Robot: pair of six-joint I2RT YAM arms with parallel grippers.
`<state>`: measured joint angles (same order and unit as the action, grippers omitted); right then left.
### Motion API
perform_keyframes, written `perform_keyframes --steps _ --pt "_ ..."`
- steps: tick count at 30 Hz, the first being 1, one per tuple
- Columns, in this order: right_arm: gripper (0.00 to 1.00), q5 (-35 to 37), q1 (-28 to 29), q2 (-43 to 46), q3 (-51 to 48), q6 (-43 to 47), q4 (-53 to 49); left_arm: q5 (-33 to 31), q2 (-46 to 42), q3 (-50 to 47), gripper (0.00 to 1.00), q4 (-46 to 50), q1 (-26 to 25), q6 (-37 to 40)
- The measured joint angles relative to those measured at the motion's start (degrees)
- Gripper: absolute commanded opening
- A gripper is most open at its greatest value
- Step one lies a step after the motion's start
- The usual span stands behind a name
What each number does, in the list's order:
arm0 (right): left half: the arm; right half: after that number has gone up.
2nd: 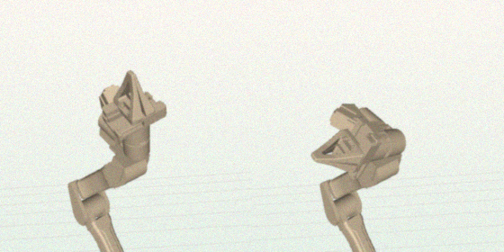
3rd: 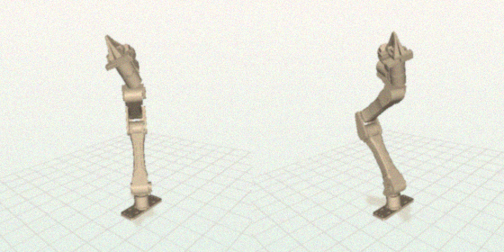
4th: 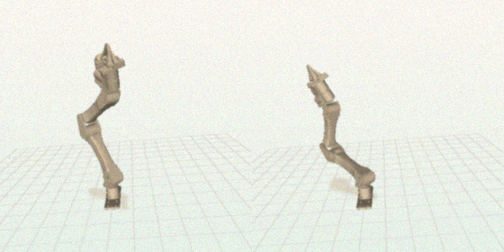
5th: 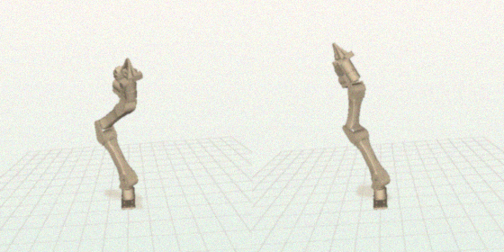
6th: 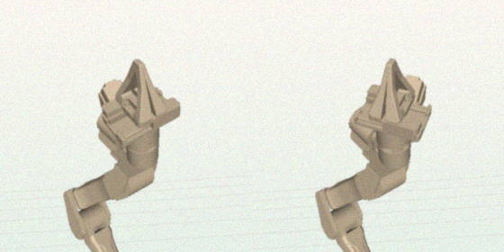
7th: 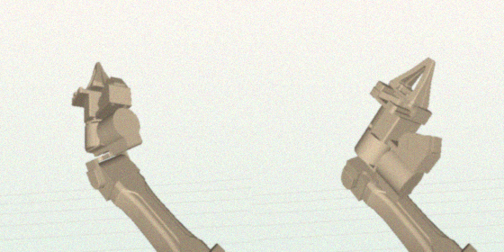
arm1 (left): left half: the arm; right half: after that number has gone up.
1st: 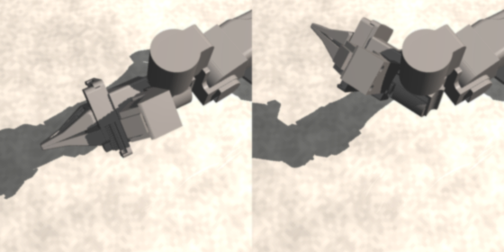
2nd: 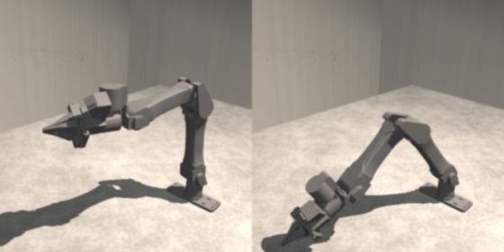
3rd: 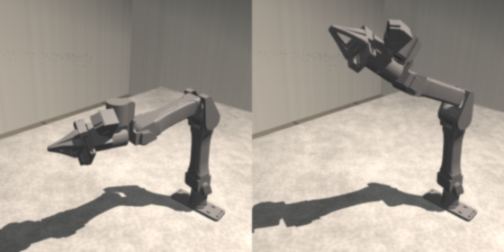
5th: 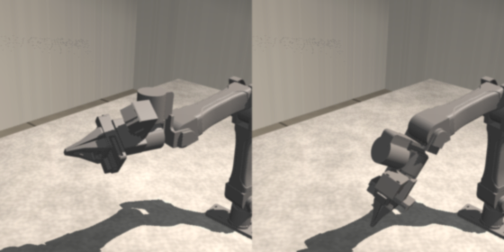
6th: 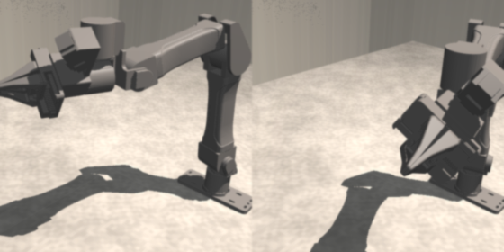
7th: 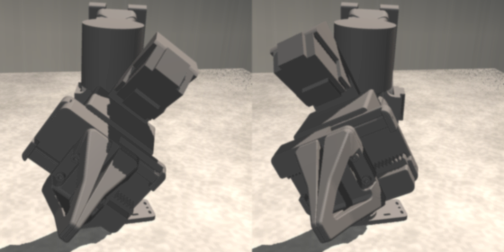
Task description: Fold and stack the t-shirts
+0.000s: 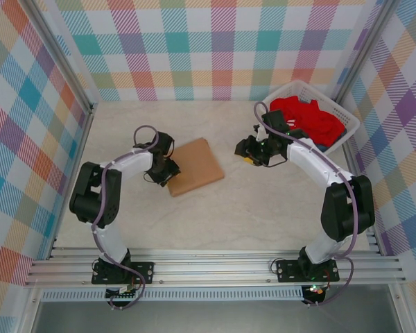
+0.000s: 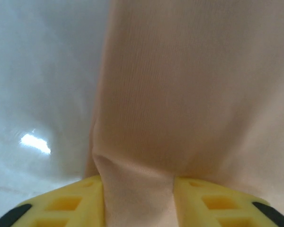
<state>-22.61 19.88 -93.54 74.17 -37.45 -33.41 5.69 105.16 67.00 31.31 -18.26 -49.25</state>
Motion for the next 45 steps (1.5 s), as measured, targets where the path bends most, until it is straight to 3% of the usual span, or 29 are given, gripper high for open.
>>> perform_keyframes --steps 1,5,8,20,24,30,31,34,36,40,45 --pt "0.42 0.0 0.0 0.0 -0.2 0.0 0.0 0.1 0.7 0.3 0.36 0.1 0.0 0.7" --pt "0.42 0.0 -0.2 0.0 -0.7 -0.3 0.1 -1.0 2.1 3.1 0.09 2.2 0.1 2.5" --pt "0.42 -0.2 -0.4 0.0 -1.2 -0.7 0.4 -3.8 5.6 8.6 0.0 5.7 0.6 3.9" --pt "0.42 -0.6 -1.6 4.2 -8.6 -1.5 1.7 -30.9 28.8 52.6 0.0 23.9 9.7 21.5" --pt "0.42 -0.4 -2.2 7.3 -12.3 -2.8 2.6 -38.2 36.0 65.5 0.0 27.5 14.4 22.7" --pt "0.42 0.4 -2.9 12.3 -17.6 -5.0 2.8 -45.8 44.5 77.1 0.0 29.5 20.0 24.0" --pt "0.42 0.5 -3.0 13.0 -18.3 -5.3 2.8 -46.3 45.3 77.9 0.04 29.6 20.6 24.3" --pt "0.42 0.9 -3.5 14.6 -20.1 -6.0 2.8 -46.8 46.7 78.5 0.37 28.9 22.3 26.5" --pt "0.42 0.9 -3.7 15.1 -21.0 -6.6 2.8 -46.9 46.9 78.5 0.48 27.9 22.7 27.9" --pt "0.42 0.9 -3.8 15.0 -21.7 -7.1 3.0 -47.1 46.5 78.8 0.54 25.7 22.8 30.1" --pt "0.42 0.2 -3.8 12.5 -20.3 -7.1 3.5 -42.5 40.7 76.5 0.48 25.0 21.2 27.1"
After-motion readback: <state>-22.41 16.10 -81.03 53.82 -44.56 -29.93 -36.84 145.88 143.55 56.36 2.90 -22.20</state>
